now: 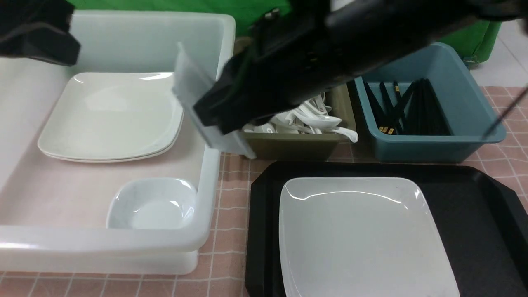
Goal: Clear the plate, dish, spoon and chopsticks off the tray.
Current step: Use the right arm to put the small plate into the large storage box on the left
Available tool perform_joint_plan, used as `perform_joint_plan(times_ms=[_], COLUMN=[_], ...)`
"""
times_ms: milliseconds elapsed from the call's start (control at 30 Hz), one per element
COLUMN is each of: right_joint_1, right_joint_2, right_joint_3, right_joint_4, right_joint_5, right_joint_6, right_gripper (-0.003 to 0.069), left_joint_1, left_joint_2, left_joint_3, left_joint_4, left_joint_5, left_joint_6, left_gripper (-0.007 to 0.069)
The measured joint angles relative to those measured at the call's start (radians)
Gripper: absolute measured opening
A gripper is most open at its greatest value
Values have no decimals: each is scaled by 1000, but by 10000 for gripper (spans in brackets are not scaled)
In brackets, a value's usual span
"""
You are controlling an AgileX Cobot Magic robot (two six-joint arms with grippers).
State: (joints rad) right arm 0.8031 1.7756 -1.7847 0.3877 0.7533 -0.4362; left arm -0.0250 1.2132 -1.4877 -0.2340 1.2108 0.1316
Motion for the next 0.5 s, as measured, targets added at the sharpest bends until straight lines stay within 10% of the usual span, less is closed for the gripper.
perform_joint_plan(times_ms=[500], right_joint_1=[88], right_joint_2=[410], right_joint_3=[-268], right_joint_4=[-110], right_joint_5=[6], right_joint_6=[-2], right_gripper=[82], left_joint_1=[73], left_joint_2=[-134], left_joint_3=[301], left_joint_4=[49], left_joint_5=[-76], left_joint_6=[-28], left_gripper=[1])
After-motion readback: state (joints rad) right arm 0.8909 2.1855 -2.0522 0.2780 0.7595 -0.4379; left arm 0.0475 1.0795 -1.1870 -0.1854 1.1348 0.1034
